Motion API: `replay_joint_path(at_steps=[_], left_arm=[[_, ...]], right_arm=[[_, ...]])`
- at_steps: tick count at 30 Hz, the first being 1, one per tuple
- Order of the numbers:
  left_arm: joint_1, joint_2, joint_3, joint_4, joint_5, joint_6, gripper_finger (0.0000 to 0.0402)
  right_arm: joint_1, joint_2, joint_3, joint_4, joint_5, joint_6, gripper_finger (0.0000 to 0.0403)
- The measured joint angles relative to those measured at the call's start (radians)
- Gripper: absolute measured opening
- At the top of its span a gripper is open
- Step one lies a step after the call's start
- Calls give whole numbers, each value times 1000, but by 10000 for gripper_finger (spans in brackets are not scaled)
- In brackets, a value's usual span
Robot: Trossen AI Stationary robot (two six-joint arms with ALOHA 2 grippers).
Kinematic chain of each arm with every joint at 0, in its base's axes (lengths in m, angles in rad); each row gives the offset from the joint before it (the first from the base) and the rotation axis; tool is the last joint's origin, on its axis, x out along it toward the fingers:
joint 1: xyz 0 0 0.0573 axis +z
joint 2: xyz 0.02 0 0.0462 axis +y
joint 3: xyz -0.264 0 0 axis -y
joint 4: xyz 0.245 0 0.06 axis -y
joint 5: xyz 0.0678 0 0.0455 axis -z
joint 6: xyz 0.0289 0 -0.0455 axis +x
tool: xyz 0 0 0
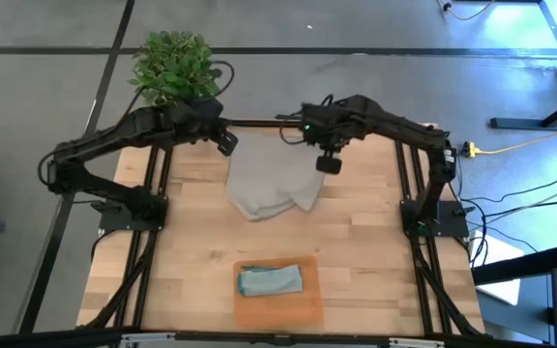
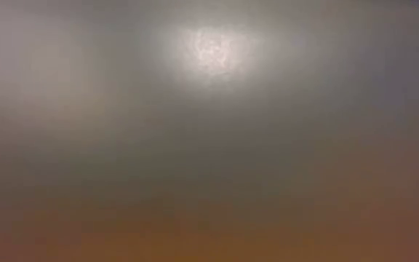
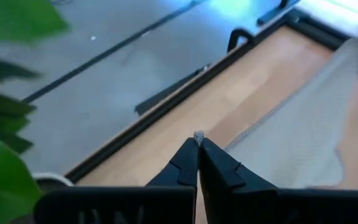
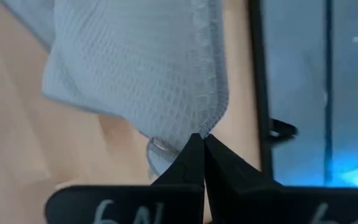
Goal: Roll microfiber towels into tight, uniform cylinder then place into a basket
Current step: Fold the gray towel
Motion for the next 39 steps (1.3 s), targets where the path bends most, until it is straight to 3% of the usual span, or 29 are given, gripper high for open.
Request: replay_joint_path(at_steps=[9, 21, 30, 37, 39], left_arm=[[6, 32, 124, 38, -56, 95, 0], [92, 207, 423, 22, -49, 278, 0], [85, 234, 523, -21, -18, 341, 0], [67, 234, 523, -124, 60, 370, 0], [75, 234, 523, -114, 80, 359, 0]], right_arm=[[-87, -99, 1, 44, 153, -68, 0], [-158, -152, 38, 314, 354, -334, 0], [-158, -156, 241, 255, 319, -279, 0], [-133, -156, 263, 149, 212, -259, 0], [-134, -156, 263, 136, 231, -257, 0]])
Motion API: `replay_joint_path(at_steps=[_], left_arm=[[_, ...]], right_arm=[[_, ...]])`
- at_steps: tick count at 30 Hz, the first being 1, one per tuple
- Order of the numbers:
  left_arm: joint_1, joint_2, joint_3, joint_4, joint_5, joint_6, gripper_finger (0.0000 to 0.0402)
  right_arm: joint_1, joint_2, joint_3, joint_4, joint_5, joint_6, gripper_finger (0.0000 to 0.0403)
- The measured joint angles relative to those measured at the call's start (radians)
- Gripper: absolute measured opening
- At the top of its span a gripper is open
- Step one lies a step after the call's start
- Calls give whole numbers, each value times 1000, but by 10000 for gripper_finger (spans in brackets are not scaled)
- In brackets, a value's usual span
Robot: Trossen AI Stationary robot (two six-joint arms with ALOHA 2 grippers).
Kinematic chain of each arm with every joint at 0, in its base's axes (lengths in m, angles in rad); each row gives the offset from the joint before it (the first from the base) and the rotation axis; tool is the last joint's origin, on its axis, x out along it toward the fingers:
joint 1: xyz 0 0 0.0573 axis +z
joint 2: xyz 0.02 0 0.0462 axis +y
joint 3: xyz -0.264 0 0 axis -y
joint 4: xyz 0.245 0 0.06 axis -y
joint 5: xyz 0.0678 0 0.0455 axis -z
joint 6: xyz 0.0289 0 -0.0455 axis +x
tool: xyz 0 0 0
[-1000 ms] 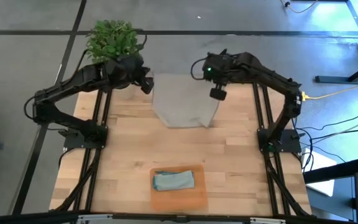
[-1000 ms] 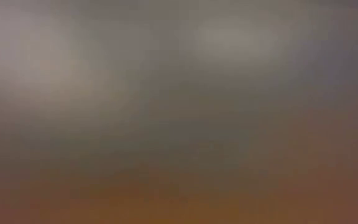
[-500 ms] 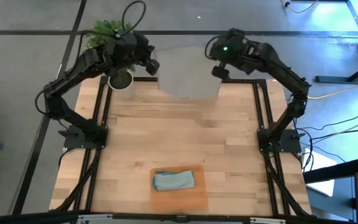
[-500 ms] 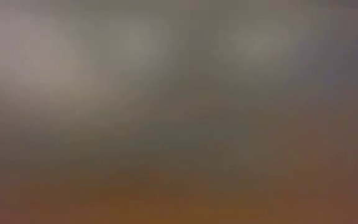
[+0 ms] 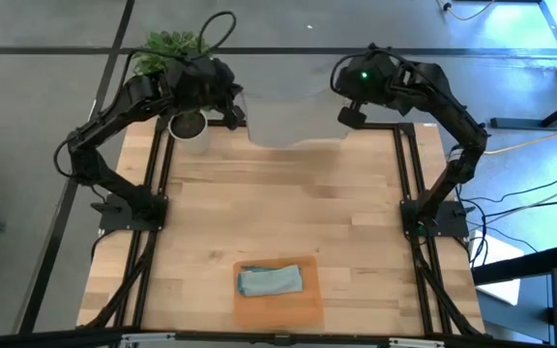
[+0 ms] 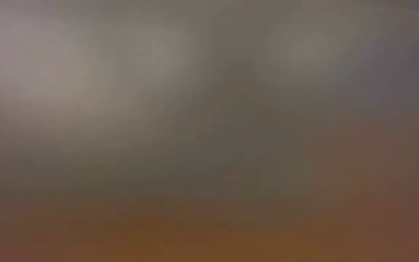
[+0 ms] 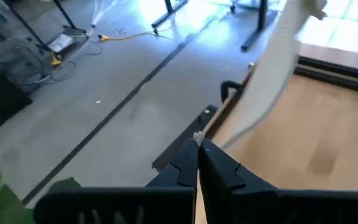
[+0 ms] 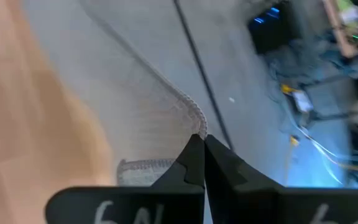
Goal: Roll microfiber towels into tight, uniform cylinder then place into a basket
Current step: Fold the gray towel
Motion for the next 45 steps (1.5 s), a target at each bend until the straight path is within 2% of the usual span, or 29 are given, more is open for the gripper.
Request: replay_joint_path(at_steps=[3, 5, 9, 10, 11, 14, 15, 16, 19, 21, 23, 26, 28, 32, 38, 45], left_arm=[[-4, 0, 0, 8, -55, -21, 0], [-4, -1, 0, -4, 24, -12, 0], [-12, 0, 0, -4, 267, 21, 0], [-19, 0, 0, 0, 289, 25, 0], [-24, 0, 0, 8, 273, 20, 0], [-32, 0, 0, 20, 98, -20, 0], [-29, 0, 0, 14, 71, -23, 0], [-26, 0, 0, 7, 88, -18, 0], [-27, 0, 0, -10, 327, 20, 0], [-46, 5, 0, -22, 432, 48, 0], [-68, 16, -1, -18, 394, 56, 0], [-72, 16, -2, -22, 211, 41, 0], [-64, 12, -1, -19, 147, 29, 0], [-40, 15, -1, -5, 125, 29, 0], [20, 14, -1, 46, -13, 52, 0], [87, 14, -1, 142, -7, 87, 0]], right_arm=[[0, 0, -3, -10, 79, 16, 0], [-9, 0, -3, -32, 94, 37, 0], [-27, 0, -4, -53, 89, 83, 0], [-30, 0, -4, -54, 84, 84, 0], [-32, 0, -4, -54, 73, 83, 0], [-32, 0, -4, -54, 30, 86, 0], [-32, 0, -4, -54, 29, 89, 0], [-31, 0, -4, -54, 28, 93, 0], [-32, 0, -4, -54, 27, 106, 0], [-32, 0, -4, -54, 27, 106, 0], [-32, 0, -4, -54, 27, 106, 0], [-31, 0, -5, -54, 27, 106, 0], [-31, 0, -5, -54, 27, 106, 0], [-31, 0, -5, -54, 27, 106, 0], [-36, 1, -5, -26, 27, 98, 0], [-56, 1, -6, 69, 30, 41, 0]])
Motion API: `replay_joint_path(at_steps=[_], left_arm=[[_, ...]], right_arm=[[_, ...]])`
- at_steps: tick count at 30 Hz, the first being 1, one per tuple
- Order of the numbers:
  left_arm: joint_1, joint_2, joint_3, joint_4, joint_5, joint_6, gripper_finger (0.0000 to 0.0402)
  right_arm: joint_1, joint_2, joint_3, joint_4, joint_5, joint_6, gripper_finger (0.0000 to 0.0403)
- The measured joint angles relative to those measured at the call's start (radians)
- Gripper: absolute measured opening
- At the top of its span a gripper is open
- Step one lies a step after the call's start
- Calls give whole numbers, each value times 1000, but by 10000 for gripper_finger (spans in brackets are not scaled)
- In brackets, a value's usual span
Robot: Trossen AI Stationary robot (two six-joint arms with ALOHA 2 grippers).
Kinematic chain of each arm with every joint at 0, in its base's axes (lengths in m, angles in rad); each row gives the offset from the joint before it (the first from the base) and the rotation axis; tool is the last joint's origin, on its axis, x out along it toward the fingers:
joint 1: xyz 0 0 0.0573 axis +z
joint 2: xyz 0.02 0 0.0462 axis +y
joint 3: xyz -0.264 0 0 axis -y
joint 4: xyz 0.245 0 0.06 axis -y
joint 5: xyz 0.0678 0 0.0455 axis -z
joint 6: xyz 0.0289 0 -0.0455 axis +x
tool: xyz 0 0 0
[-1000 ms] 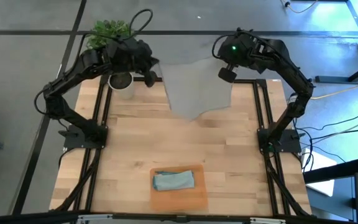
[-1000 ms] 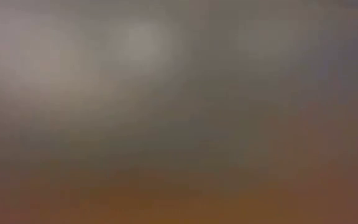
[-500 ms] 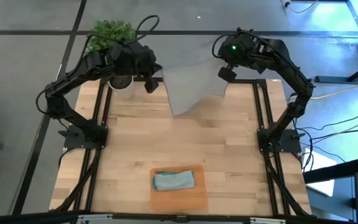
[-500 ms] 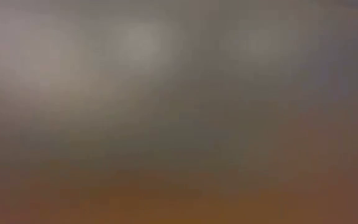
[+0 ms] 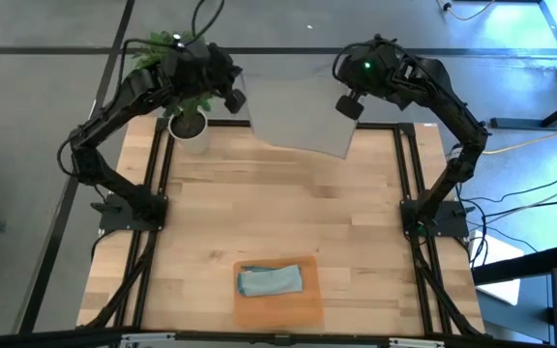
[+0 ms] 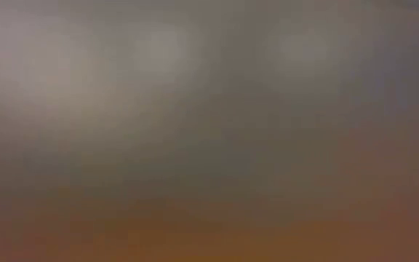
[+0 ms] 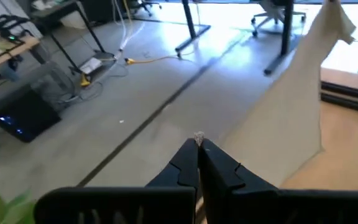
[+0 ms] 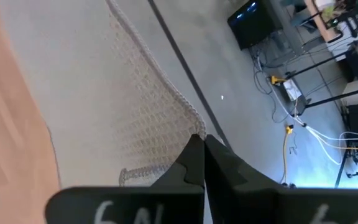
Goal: Roll microfiber towels into tight, uniform cylinder then place into a basket
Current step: Fold the gray towel
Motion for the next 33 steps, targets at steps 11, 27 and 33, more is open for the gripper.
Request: replay_joint_path(at_steps=[11, 27, 33], left_arm=[[-94, 0, 0, -237, 135, 52, 0], [-400, 0, -41, -477, 177, -194, 0], [-518, -1, -144, -461, 205, -324, 0]], right_arm=[[94, 1, 0, -105, -188, 67, 0], [330, -22, -174, -209, -368, 248, 0], [402, -25, -368, -149, -371, 302, 0]])
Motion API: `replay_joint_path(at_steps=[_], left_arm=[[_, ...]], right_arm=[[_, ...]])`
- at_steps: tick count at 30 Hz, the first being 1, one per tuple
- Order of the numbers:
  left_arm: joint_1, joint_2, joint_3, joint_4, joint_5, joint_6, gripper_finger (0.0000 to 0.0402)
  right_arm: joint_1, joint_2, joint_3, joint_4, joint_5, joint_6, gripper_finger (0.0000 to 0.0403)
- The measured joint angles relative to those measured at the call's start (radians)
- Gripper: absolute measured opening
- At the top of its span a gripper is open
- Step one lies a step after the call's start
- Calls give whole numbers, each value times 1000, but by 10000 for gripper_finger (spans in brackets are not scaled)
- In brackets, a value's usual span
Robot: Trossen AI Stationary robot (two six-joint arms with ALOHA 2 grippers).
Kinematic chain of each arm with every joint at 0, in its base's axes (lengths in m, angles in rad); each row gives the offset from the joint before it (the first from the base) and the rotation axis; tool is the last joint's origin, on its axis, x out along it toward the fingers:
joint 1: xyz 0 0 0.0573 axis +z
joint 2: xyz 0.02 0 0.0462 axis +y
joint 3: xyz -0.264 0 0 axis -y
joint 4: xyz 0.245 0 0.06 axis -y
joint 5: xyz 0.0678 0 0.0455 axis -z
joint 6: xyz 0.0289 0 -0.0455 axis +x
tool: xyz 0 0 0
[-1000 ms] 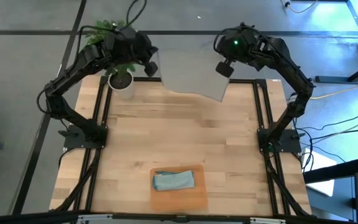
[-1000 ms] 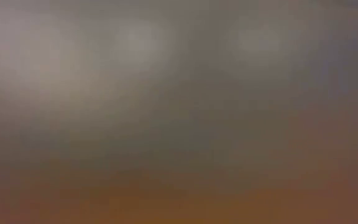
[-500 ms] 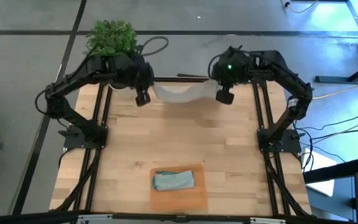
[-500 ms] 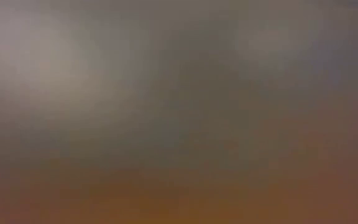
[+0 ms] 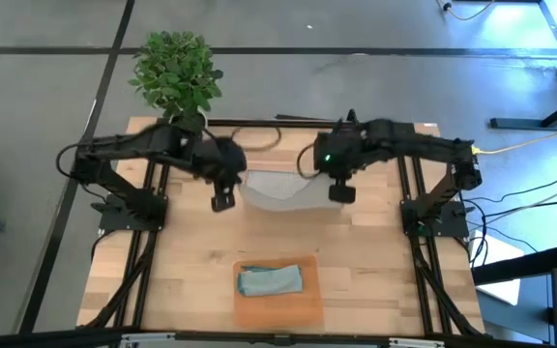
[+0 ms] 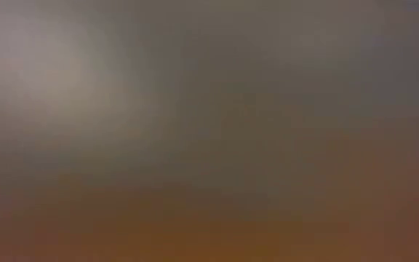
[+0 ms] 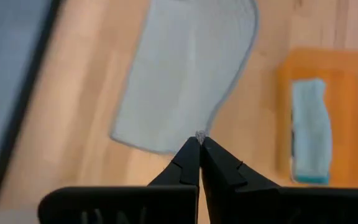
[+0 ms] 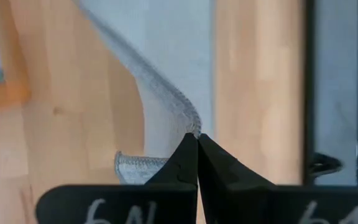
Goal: Roll microfiber towels into tight, uniform cylinder then place into a basket
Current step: Fold the gray towel
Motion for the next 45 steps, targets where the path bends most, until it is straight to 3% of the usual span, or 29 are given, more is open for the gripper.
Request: replay_joint_path(at_steps=[9, 15, 23, 27, 32, 37, 45], left_arm=[[-138, 1, -193, 34, 14, -235, 0], [-189, 1, -326, 162, 78, -362, 0], [-203, 1, -501, 298, 115, -456, 0], [-176, 1, -530, 294, 41, -470, 0], [-115, 1, -531, 288, -79, -455, 0], [-40, 14, -531, 287, -153, -394, 0], [58, 52, -596, 385, -178, -332, 0]], right_arm=[[96, -1, -304, 91, -75, 121, 0], [141, -1, -505, 309, -183, 191, 0], [158, 0, -630, 392, -204, 259, 0], [142, 0, -649, 392, -161, 252, 0], [98, 0, -670, 392, -34, 232, 0], [39, -1, -721, 438, -22, 166, 0], [-31, 0, -796, 498, 105, 118, 0]])
